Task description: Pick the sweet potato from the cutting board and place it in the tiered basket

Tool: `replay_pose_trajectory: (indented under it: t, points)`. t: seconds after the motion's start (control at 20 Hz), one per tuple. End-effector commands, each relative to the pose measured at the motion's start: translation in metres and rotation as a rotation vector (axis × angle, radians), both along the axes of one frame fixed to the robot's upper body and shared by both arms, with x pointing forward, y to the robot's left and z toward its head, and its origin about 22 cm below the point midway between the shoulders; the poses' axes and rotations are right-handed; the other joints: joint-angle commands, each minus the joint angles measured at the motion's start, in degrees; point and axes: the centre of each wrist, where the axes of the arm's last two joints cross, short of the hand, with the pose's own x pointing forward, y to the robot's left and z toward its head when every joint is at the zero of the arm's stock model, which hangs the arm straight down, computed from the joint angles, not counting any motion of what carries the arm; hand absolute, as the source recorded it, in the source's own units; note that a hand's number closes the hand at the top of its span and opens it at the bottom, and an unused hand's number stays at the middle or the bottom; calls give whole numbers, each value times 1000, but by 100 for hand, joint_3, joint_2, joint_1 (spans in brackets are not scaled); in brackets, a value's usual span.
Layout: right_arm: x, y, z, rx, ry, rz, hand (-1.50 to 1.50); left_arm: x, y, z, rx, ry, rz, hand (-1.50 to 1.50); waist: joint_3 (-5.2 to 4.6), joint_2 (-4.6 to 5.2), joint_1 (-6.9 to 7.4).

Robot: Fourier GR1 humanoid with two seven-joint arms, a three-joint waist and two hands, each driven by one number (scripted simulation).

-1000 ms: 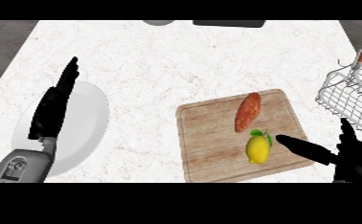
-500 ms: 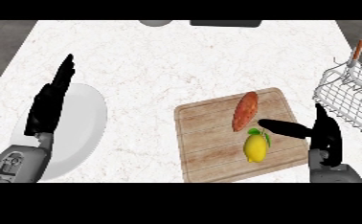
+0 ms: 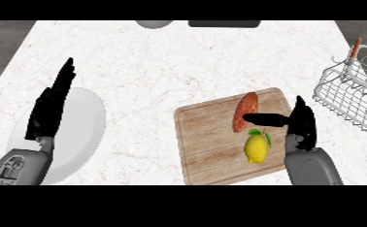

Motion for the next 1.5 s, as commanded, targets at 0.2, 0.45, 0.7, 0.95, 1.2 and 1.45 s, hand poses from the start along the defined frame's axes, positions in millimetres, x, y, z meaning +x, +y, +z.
replay_pose_trajectory:
  t: [0.2, 0.45, 0.7, 0.95, 1.2, 1.45]
  points:
    - [28, 31, 9, -55, 226, -41, -150, 2, 8, 8, 13, 0, 8, 0, -2, -31, -62]
    - [43, 31, 15, -69, 241, -34, -150, 0, -3, 6, -14, 7, 8, 0, 17, -24, -26]
    - [45, 26, 6, -57, 285, -45, -150, -4, -6, 2, -6, 5, 6, 0, 22, -31, -36]
    - [53, 20, 5, -36, 307, -68, -150, -2, 3, 3, -11, 6, 11, 0, 23, -17, -50]
    - [52, 29, -4, -33, 314, -62, -150, -4, 3, 7, 0, 2, 6, 0, 26, -32, -31]
    - [48, 36, -17, 4, 330, -64, -150, -2, 9, -3, 1, -15, 21, 0, 28, -3, -35]
